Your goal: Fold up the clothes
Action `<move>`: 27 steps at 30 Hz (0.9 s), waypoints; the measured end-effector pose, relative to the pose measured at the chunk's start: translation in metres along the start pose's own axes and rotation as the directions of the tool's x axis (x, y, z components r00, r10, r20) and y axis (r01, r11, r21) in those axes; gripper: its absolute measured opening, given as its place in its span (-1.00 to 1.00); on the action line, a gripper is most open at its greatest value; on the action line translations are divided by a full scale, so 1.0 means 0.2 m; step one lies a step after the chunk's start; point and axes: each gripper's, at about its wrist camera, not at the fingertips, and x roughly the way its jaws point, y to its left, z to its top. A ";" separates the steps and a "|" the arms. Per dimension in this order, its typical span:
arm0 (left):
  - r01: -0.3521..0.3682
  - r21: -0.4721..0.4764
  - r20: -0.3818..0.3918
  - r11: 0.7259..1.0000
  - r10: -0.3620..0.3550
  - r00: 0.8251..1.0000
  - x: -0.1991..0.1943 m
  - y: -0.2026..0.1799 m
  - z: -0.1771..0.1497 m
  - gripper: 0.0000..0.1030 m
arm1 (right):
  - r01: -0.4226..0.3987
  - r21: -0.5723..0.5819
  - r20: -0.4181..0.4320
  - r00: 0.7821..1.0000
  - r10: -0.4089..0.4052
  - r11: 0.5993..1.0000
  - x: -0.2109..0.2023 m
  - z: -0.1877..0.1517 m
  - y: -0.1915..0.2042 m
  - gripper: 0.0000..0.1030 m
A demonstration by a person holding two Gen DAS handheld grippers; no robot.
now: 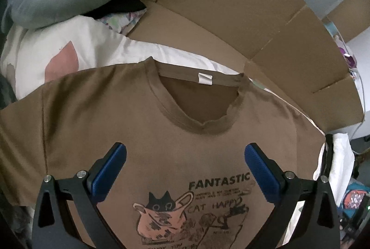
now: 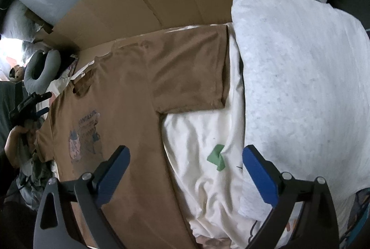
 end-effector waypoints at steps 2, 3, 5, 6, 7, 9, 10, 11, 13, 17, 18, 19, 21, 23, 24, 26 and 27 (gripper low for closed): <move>0.006 -0.011 0.001 1.000 -0.006 1.000 0.03 0.01 0.00 0.97 | 0.003 -0.005 -0.005 1.000 -0.003 1.000 0.02 -0.02 -0.02 0.92; 0.008 -0.016 0.002 1.000 -0.008 1.000 0.04 0.01 0.00 0.97 | -0.002 -0.004 -0.004 1.000 0.002 1.000 0.03 -0.02 -0.03 0.92; 0.012 -0.012 0.004 1.000 -0.012 1.000 0.06 0.00 0.00 0.93 | -0.008 -0.003 -0.003 1.000 0.008 1.000 0.05 -0.04 -0.05 0.92; 0.016 -0.007 0.003 1.000 -0.016 1.000 0.07 0.00 -0.01 0.87 | -0.009 -0.002 -0.004 1.000 0.009 1.000 0.06 -0.04 -0.06 0.92; 0.022 -0.003 -0.003 1.000 -0.022 1.000 0.09 -0.01 -0.01 0.73 | -0.010 0.002 -0.009 1.000 0.010 1.000 0.08 -0.05 -0.07 0.92; 0.034 0.006 -0.015 0.999 -0.034 0.999 0.12 -0.02 -0.03 0.53 | -0.014 0.012 -0.019 1.000 0.014 1.000 0.11 -0.07 -0.09 0.91; 0.042 0.008 -0.023 0.999 -0.042 0.999 0.14 -0.02 -0.03 0.41 | -0.017 0.014 -0.020 1.000 0.017 1.000 0.12 -0.08 -0.10 0.90; 0.049 0.007 -0.034 0.999 -0.048 0.998 0.16 -0.03 -0.04 0.35 | -0.021 0.015 -0.018 1.000 0.021 1.000 0.13 -0.09 -0.10 0.90; 0.048 0.010 -0.053 0.999 -0.047 0.997 0.20 -0.03 -0.06 0.18 | -0.026 0.012 -0.015 1.000 0.026 1.000 0.13 -0.11 -0.10 0.90; 0.037 0.011 -0.058 0.999 -0.036 0.998 0.26 -0.04 -0.10 0.07 | -0.036 0.011 -0.007 0.999 0.036 0.999 0.14 -0.14 -0.11 0.90; 0.038 0.007 -0.060 0.999 -0.037 0.997 0.28 -0.04 -0.11 0.07 | -0.040 0.016 -0.007 0.999 0.040 0.999 0.14 -0.15 -0.11 0.90; 0.036 0.009 -0.063 0.999 -0.036 0.997 0.29 -0.05 -0.11 0.03 | -0.044 0.022 -0.007 0.999 0.044 0.999 0.15 -0.15 -0.12 0.90; 0.029 0.030 -0.065 0.999 -0.027 0.998 0.32 -0.06 -0.12 -0.16 | -0.045 0.027 -0.006 0.999 0.045 0.999 0.15 -0.15 -0.12 0.90; 0.023 0.052 -0.067 0.998 -0.019 0.998 0.36 -0.07 -0.12 -0.33 | -0.042 0.025 -0.004 0.999 0.042 0.999 0.16 -0.15 -0.11 0.90; 0.019 0.063 -0.066 0.998 -0.015 0.998 0.37 -0.08 -0.13 -0.43 | -0.041 0.024 -0.004 0.999 0.041 0.999 0.16 -0.15 -0.11 0.90; 0.014 0.089 -0.057 0.996 -0.009 0.998 0.40 -0.10 -0.12 -0.53 | -0.040 0.019 -0.003 0.999 0.040 0.999 0.16 -0.16 -0.11 0.90; 0.013 0.104 -0.053 0.995 -0.007 0.999 0.41 -0.11 -0.11 -0.54 | -0.040 0.016 -0.003 0.999 0.040 0.999 0.17 -0.16 -0.11 0.90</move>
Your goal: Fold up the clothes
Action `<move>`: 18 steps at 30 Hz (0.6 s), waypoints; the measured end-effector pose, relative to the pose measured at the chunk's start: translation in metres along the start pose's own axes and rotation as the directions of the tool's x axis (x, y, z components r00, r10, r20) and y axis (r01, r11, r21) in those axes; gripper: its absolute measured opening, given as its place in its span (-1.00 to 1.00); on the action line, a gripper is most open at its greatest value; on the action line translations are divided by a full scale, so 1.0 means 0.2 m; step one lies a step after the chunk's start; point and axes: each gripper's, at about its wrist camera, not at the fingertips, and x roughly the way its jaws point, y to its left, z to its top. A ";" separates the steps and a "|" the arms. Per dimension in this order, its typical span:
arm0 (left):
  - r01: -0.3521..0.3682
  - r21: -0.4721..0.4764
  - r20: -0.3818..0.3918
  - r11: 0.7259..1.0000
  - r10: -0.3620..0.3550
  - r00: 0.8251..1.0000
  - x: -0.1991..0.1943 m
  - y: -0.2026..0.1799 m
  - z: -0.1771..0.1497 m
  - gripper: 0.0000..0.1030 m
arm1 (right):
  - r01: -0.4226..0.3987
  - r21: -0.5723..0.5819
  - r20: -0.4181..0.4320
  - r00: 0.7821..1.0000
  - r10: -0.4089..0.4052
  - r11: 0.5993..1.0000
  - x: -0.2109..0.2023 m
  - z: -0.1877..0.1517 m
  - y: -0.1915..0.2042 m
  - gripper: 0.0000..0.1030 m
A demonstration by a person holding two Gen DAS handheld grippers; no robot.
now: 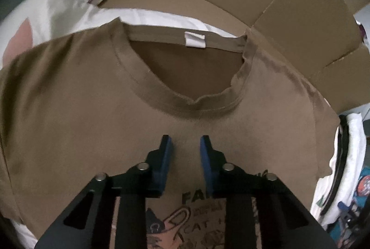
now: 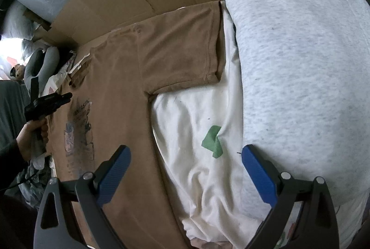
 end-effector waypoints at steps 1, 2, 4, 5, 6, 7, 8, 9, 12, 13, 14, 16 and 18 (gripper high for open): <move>0.001 0.012 0.000 1.000 -0.001 1.000 0.02 -0.01 0.01 -0.54 | -0.001 -0.002 0.000 1.000 0.001 1.000 0.01 0.00 0.00 0.90; 0.004 0.020 -0.003 1.000 -0.003 1.000 0.03 -0.01 0.02 -0.54 | -0.001 -0.004 -0.001 1.000 0.001 1.000 0.02 0.00 0.00 0.90; -0.001 0.034 -0.003 0.999 0.001 1.000 0.06 -0.02 0.04 -0.54 | -0.001 -0.005 -0.008 1.000 0.001 1.000 0.05 -0.01 0.00 0.90; -0.005 0.040 -0.001 0.999 0.005 1.000 0.07 -0.03 0.05 -0.54 | 0.004 -0.006 -0.012 1.000 -0.004 1.000 0.07 -0.01 0.01 0.90; -0.007 0.042 0.002 0.999 0.007 1.000 0.09 -0.03 0.06 -0.54 | 0.008 -0.008 -0.014 1.000 -0.009 1.000 0.08 -0.02 0.01 0.90; -0.009 0.042 0.004 0.999 0.009 1.000 0.09 -0.03 0.07 -0.54 | 0.010 -0.010 -0.016 1.000 -0.010 1.000 0.09 -0.02 0.01 0.90; -0.010 0.041 0.005 0.999 0.010 1.000 0.10 -0.03 0.09 -0.54 | 0.011 -0.011 -0.017 1.000 -0.011 1.000 0.10 -0.02 0.01 0.90; -0.010 0.040 0.006 0.999 0.010 1.000 0.11 -0.03 0.10 -0.54 | 0.011 -0.012 -0.020 1.000 -0.011 1.000 0.11 -0.03 0.01 0.90; -0.013 0.040 0.011 0.999 0.013 1.000 0.13 -0.04 0.14 -0.54 | 0.012 -0.013 -0.027 1.000 -0.013 1.000 0.12 -0.02 0.02 0.90; -0.016 0.038 0.017 0.999 0.015 1.000 0.14 -0.04 0.15 -0.54 | 0.013 -0.014 -0.030 0.999 -0.013 1.000 0.13 -0.02 0.02 0.90; -0.018 0.037 0.021 0.999 0.018 1.000 0.14 -0.04 0.17 -0.54 | 0.013 -0.016 -0.032 0.999 -0.014 1.000 0.13 -0.02 0.03 0.90; -0.024 0.035 0.025 0.999 0.023 0.999 0.16 -0.05 0.21 -0.54 | 0.013 -0.018 -0.036 0.999 -0.014 1.000 0.13 -0.02 0.03 0.90; -0.029 0.034 0.026 0.999 0.028 0.999 0.17 -0.06 0.23 -0.54 | 0.008 -0.019 -0.039 0.999 -0.009 1.000 0.14 -0.03 0.04 0.90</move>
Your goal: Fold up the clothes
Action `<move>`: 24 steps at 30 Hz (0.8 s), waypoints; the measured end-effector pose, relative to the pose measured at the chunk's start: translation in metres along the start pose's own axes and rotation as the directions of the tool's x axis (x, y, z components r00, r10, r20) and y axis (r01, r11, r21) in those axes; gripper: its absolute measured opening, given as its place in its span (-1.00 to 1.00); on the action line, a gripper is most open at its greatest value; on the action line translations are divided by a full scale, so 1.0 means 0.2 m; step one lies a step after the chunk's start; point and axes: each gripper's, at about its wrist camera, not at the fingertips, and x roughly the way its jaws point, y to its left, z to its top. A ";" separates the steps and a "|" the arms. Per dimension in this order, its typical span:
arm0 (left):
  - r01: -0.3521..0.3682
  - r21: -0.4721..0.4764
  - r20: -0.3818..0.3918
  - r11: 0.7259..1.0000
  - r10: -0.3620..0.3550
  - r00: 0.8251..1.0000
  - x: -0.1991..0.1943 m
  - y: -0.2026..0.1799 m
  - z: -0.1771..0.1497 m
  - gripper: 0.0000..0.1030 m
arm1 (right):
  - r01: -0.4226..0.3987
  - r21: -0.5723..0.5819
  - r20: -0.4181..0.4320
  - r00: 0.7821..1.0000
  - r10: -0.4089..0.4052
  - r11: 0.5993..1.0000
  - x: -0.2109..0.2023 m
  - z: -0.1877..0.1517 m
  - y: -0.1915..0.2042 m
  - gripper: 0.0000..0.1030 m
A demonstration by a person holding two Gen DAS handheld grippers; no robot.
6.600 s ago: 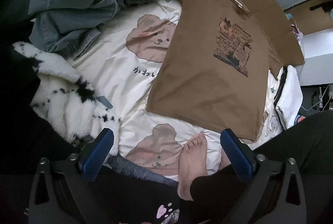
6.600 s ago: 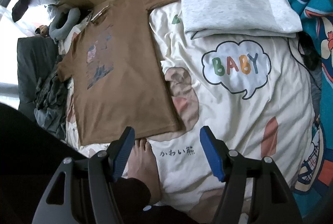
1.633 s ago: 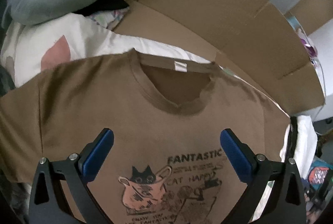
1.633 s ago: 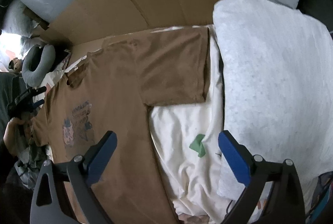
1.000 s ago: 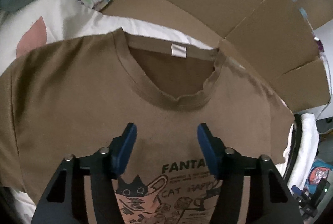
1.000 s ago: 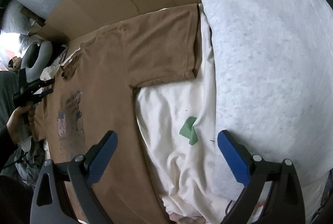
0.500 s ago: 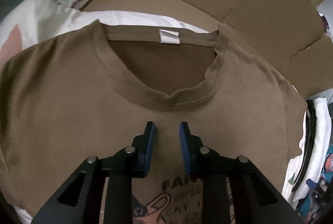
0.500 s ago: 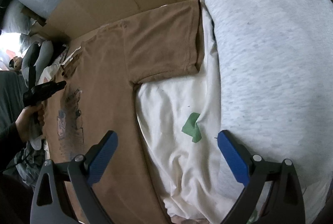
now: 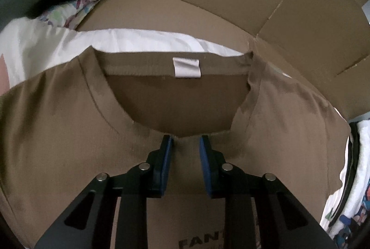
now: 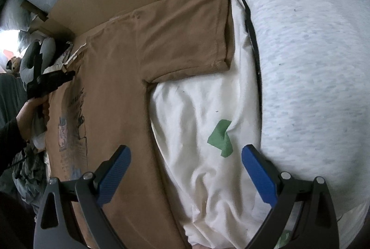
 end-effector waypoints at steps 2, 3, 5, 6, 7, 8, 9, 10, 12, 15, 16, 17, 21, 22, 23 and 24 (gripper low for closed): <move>-0.007 0.004 -0.001 1.000 0.007 1.000 0.01 -0.01 0.03 -0.54 | -0.009 0.003 0.000 1.000 0.009 1.000 0.00 -0.01 0.00 0.90; -0.009 0.004 -0.001 1.000 0.009 1.000 0.00 -0.01 0.04 -0.54 | -0.015 0.008 -0.001 1.000 0.015 1.000 0.00 -0.01 0.00 0.89; -0.008 0.000 -0.002 1.000 0.008 1.000 -0.02 0.00 0.06 -0.54 | -0.025 0.017 -0.002 1.000 0.025 1.000 0.01 -0.01 0.00 0.81; -0.006 -0.005 -0.003 1.000 0.006 1.000 -0.03 0.00 0.07 -0.54 | -0.030 0.020 -0.003 1.000 0.030 0.999 0.01 -0.02 0.00 0.74; -0.004 -0.009 -0.003 1.000 0.004 1.000 -0.05 0.00 0.07 -0.54 | -0.033 0.022 -0.004 0.999 0.033 0.999 0.01 -0.02 0.00 0.72; -0.001 -0.013 -0.002 1.000 0.001 1.000 -0.06 0.00 0.08 -0.54 | -0.036 0.023 -0.005 0.999 0.036 0.999 0.01 -0.02 0.00 0.69; 0.004 -0.015 -0.001 1.000 -0.004 1.000 -0.07 -0.01 0.09 -0.53 | -0.039 0.025 -0.006 0.999 0.039 0.999 0.02 -0.02 0.00 0.68; 0.010 -0.013 0.000 1.000 -0.010 1.000 -0.09 -0.01 0.08 -0.53 | -0.041 0.026 -0.007 0.999 0.042 0.999 0.02 -0.02 0.01 0.67; 0.007 0.012 0.006 1.000 -0.007 1.000 -0.13 -0.03 0.08 -0.53 | -0.045 0.028 -0.007 0.999 0.045 0.999 0.02 -0.03 0.01 0.67; 0.008 0.063 0.018 0.998 -0.009 1.000 -0.19 -0.08 0.05 -0.53 | -0.048 0.030 -0.006 0.999 0.048 0.998 0.02 -0.03 0.02 0.67; 0.020 0.068 0.015 0.997 -0.021 1.000 -0.20 -0.09 0.04 -0.53 | -0.050 0.029 -0.006 0.999 0.050 0.998 0.02 -0.03 0.02 0.67; 0.031 0.070 0.009 0.997 -0.032 0.999 -0.21 -0.09 0.03 -0.53 | -0.051 0.027 -0.006 0.999 0.051 0.998 0.02 -0.03 0.03 0.66; 0.056 0.089 -0.011 0.994 -0.055 0.998 -0.16 -0.16 0.02 -0.53 | -0.053 0.023 -0.008 0.999 0.053 0.998 0.02 -0.04 0.04 0.56; 0.060 0.090 -0.015 0.994 -0.059 0.998 -0.15 -0.18 0.00 -0.53 | -0.052 0.023 -0.008 0.999 0.053 0.998 0.02 -0.05 0.04 0.52; 0.065 0.088 -0.019 0.994 -0.064 0.998 -0.14 -0.19 -0.01 -0.53 | -0.052 0.022 -0.010 0.999 0.052 0.998 0.01 -0.05 0.04 0.47; 0.070 0.085 -0.022 0.994 -0.068 0.997 -0.12 -0.19 -0.01 -0.53 | -0.051 0.022 -0.012 0.999 0.051 0.998 0.01 -0.05 0.04 0.44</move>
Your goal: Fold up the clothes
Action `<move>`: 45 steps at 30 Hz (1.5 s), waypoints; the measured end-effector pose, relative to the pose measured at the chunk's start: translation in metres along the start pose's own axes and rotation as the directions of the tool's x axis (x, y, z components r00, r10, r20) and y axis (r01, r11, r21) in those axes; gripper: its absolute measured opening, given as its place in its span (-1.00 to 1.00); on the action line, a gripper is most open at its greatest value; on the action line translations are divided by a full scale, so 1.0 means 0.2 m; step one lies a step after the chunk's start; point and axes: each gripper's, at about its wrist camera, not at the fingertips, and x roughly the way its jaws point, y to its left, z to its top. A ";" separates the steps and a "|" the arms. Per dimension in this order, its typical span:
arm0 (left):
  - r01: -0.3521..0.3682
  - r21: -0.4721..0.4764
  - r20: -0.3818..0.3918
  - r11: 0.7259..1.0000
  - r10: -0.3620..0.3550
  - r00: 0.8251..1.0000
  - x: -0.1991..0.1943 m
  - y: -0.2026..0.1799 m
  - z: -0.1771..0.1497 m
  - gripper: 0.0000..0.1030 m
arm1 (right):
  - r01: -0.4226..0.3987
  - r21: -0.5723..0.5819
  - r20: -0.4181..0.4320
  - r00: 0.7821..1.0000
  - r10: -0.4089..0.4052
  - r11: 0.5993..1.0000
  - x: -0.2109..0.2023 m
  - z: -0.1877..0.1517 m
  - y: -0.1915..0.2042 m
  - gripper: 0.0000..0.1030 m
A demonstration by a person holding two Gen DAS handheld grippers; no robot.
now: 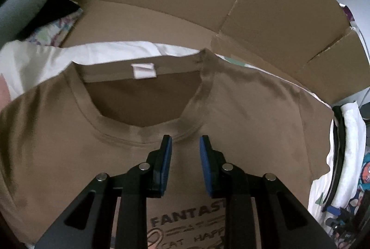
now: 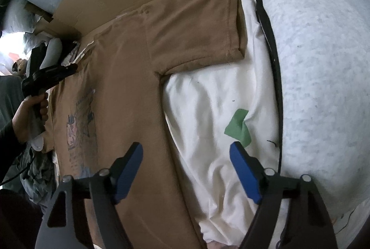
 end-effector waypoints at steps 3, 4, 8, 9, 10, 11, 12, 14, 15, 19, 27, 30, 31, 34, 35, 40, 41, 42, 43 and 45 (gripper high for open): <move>0.008 0.001 -0.011 1.000 -0.008 1.000 0.06 -0.02 0.01 -0.53 | 0.004 0.004 -0.001 1.000 -0.004 1.000 -0.01 -0.01 0.00 0.37; 0.006 0.006 -0.018 1.000 -0.005 1.000 0.08 -0.02 0.02 -0.53 | 0.003 0.006 0.000 1.000 -0.003 1.000 -0.01 -0.01 -0.01 0.37; -0.006 0.005 -0.052 1.000 0.007 0.999 0.16 -0.02 0.03 -0.53 | 0.000 0.013 -0.003 1.000 0.000 1.000 0.00 -0.02 -0.02 0.31; -0.012 0.005 -0.055 1.000 0.012 0.998 0.18 -0.02 0.03 -0.53 | -0.002 0.017 -0.003 1.000 0.002 1.000 0.00 -0.02 -0.02 0.27; -0.018 0.005 -0.052 1.000 0.018 0.998 0.19 -0.01 0.04 -0.53 | -0.005 0.023 -0.002 1.000 0.005 1.000 0.00 -0.02 -0.02 0.25; -0.022 0.003 -0.049 1.000 0.022 0.999 0.20 -0.01 0.05 -0.53 | -0.008 0.030 -0.001 1.000 0.008 1.000 0.00 -0.02 -0.03 0.22; -0.026 0.001 -0.047 1.000 0.026 0.999 0.20 -0.01 0.05 -0.53 | -0.011 0.036 -0.001 1.000 0.011 0.999 0.01 -0.02 -0.03 0.18; -0.033 -0.007 -0.046 0.999 0.032 0.998 0.21 -0.01 0.07 -0.53 | -0.018 0.047 0.003 1.000 0.018 0.999 0.01 -0.01 -0.04 0.15; -0.037 -0.008 -0.045 0.999 0.036 0.998 0.21 -0.01 0.08 -0.53 | -0.020 0.050 0.005 1.000 0.020 0.999 0.01 -0.01 -0.04 0.15; -0.054 0.006 -0.033 0.999 0.054 0.998 0.19 -0.05 0.11 -0.53 | -0.040 0.079 0.017 0.999 0.039 0.996 0.03 0.02 -0.05 0.10; -0.046 0.065 -0.008 0.997 0.047 0.999 0.04 -0.16 0.13 -0.53 | -0.069 0.124 0.051 0.997 0.063 0.990 0.10 0.09 -0.04 0.03; -0.026 0.061 -0.015 0.998 0.027 1.000 -0.02 -0.18 0.09 -0.53 | -0.074 0.134 0.066 0.996 0.065 0.988 0.13 0.11 -0.03 0.01; -0.018 0.056 -0.020 0.998 0.019 1.000 -0.04 -0.18 0.08 -0.53 | -0.075 0.139 0.071 0.995 0.065 0.987 0.15 0.11 -0.03 0.01; 0.007 0.050 -0.028 0.999 -0.005 1.000 -0.13 -0.20 0.03 -0.53 | -0.085 0.164 0.097 0.993 0.070 0.983 0.18 0.12 -0.03 0.01; 0.011 0.058 -0.033 0.998 -0.009 0.999 -0.14 -0.21 0.02 -0.53 | -0.093 0.171 0.109 0.991 0.075 0.981 0.18 0.13 -0.04 0.01; 0.025 0.114 -0.053 0.993 -0.020 0.998 -0.17 -0.29 -0.07 -0.53 | -0.141 0.201 0.157 0.981 0.111 0.969 0.21 0.16 -0.05 0.01; 0.035 0.116 -0.059 0.993 -0.028 0.998 -0.18 -0.30 -0.09 -0.53 | -0.146 0.212 0.164 0.980 0.112 0.966 0.21 0.16 -0.06 0.01; 0.045 0.117 -0.068 0.992 -0.037 0.997 -0.18 -0.32 -0.11 -0.53 | -0.154 0.230 0.174 0.978 0.115 0.961 0.22 0.17 -0.07 0.01; 0.055 0.119 -0.078 0.991 -0.046 0.996 -0.19 -0.33 -0.12 -0.53 | -0.158 0.244 0.183 0.976 0.115 0.957 0.23 0.18 -0.09 0.01; 0.075 0.124 -0.096 0.989 -0.063 0.993 -0.17 -0.36 -0.15 -0.53 | -0.164 0.276 0.203 0.973 0.109 0.947 0.24 0.19 -0.11 0.01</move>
